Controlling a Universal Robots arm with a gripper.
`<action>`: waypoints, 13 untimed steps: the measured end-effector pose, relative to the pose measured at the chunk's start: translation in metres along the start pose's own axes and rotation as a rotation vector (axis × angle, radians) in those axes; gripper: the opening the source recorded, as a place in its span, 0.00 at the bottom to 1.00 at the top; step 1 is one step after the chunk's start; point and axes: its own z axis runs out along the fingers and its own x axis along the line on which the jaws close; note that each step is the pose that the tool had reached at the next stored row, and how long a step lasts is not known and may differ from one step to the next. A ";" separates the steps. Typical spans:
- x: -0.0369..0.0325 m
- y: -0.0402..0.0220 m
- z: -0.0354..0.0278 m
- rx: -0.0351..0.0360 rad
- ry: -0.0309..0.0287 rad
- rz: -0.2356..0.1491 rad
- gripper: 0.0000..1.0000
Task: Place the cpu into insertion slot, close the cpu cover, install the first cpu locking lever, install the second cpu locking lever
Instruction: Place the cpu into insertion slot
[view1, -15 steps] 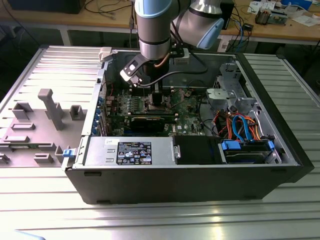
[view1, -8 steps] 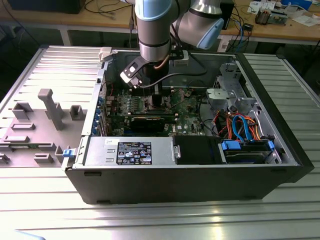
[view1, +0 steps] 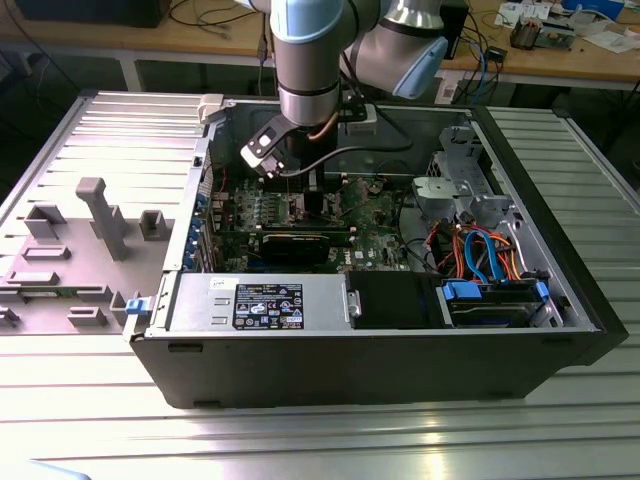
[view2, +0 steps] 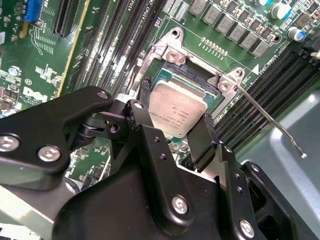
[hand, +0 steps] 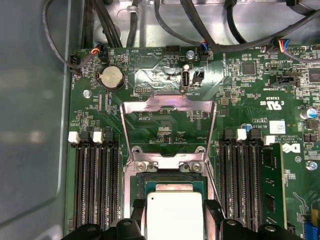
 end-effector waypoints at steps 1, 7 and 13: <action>0.0003 0.0001 0.0007 0.0001 -0.0001 0.001 0.55; 0.0027 -0.0001 0.0039 0.0007 0.0000 0.004 0.55; 0.0043 0.0005 0.0077 0.0035 -0.0009 0.013 0.55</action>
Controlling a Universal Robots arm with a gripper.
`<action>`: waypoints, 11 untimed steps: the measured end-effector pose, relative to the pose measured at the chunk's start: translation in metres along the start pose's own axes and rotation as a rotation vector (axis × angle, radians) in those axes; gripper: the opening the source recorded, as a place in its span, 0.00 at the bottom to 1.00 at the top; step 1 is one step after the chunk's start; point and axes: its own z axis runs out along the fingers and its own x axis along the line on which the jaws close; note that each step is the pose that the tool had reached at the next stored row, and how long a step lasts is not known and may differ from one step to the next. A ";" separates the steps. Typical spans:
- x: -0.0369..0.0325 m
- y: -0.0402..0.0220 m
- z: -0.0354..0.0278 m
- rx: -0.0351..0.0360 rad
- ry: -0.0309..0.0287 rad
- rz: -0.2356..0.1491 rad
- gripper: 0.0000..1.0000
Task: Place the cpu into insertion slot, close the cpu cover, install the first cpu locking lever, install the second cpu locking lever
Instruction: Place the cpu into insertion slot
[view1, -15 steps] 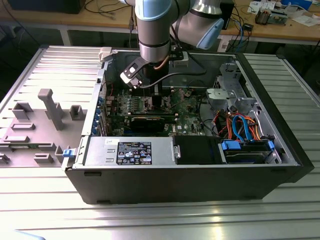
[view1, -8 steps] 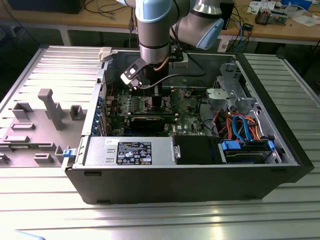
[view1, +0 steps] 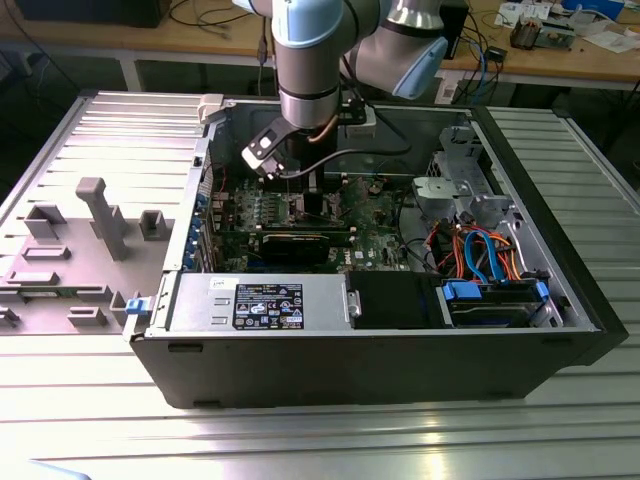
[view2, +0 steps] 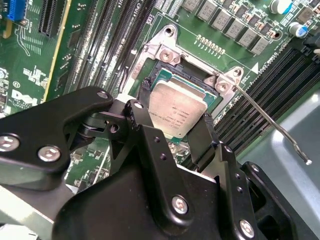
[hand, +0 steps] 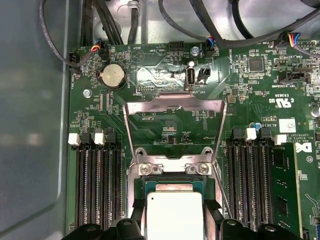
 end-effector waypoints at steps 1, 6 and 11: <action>0.0002 0.0001 0.0009 0.0018 -0.0006 0.000 0.55; 0.0012 0.0007 0.0030 0.0048 -0.0003 0.000 0.55; 0.0012 0.0007 0.0032 0.0046 -0.0002 -0.001 0.55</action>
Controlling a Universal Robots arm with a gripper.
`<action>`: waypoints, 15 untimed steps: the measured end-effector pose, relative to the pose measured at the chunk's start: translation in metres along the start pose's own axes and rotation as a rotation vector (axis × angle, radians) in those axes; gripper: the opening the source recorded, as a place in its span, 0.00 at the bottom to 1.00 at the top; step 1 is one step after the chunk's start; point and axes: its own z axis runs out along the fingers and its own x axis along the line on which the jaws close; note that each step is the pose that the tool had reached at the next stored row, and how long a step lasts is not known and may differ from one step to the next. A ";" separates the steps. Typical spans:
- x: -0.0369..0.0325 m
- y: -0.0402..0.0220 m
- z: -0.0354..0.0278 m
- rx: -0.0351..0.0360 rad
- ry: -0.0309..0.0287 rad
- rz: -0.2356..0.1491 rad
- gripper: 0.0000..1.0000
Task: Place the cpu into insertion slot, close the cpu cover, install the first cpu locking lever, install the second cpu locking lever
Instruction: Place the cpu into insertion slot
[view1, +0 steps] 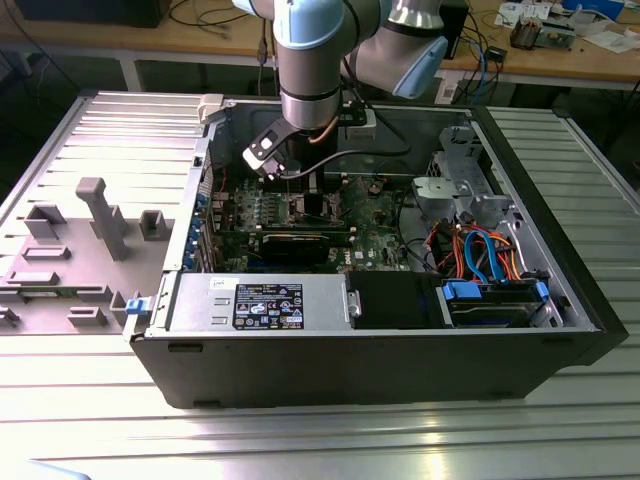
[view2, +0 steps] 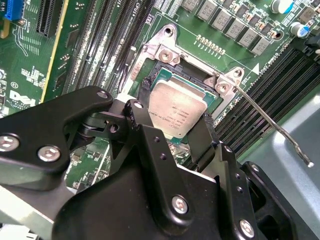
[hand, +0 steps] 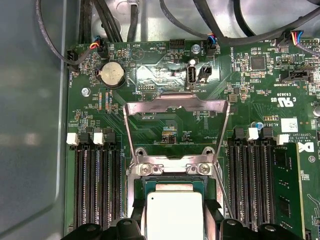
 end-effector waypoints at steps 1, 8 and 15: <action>0.0000 0.0000 0.0000 0.0000 0.0001 0.000 0.55; 0.0001 0.0000 0.0001 -0.0002 0.0009 0.000 0.55; 0.0000 0.0001 0.0001 -0.0001 0.0008 0.000 0.67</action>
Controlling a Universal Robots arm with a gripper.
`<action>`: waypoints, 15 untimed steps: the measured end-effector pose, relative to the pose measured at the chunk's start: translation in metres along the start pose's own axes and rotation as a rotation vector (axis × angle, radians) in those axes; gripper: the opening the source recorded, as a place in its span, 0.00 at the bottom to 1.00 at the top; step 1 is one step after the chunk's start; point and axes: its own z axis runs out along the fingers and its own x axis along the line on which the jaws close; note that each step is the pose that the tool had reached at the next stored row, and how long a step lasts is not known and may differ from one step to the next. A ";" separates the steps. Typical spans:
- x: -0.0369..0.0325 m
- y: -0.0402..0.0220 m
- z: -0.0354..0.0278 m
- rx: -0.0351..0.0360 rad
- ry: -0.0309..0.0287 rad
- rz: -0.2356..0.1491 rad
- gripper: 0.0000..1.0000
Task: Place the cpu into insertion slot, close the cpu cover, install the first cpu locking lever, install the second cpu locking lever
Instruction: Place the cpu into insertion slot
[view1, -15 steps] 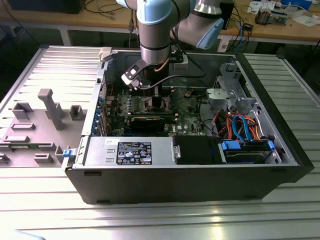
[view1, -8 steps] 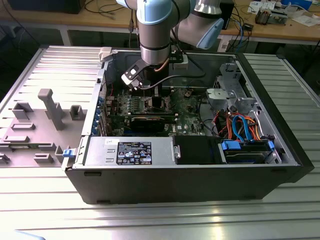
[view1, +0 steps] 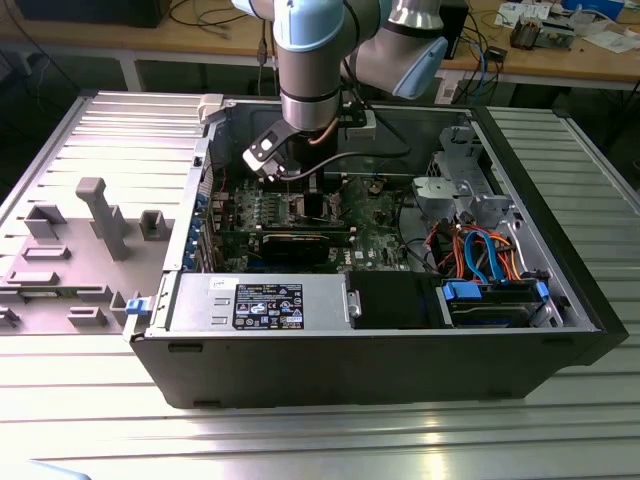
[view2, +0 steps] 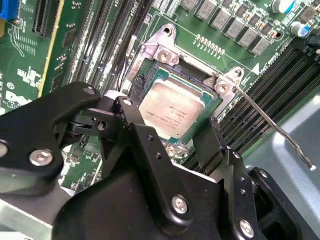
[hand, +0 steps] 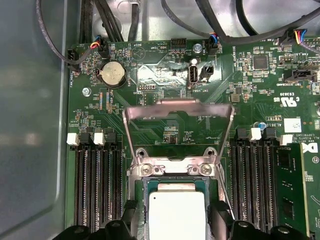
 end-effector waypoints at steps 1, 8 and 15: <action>0.0000 0.0000 0.0000 0.0001 -0.0001 0.000 0.67; 0.0001 0.0004 -0.0038 0.0001 -0.0002 0.000 0.67; 0.0003 0.0016 -0.0149 0.0026 -0.0002 0.000 0.67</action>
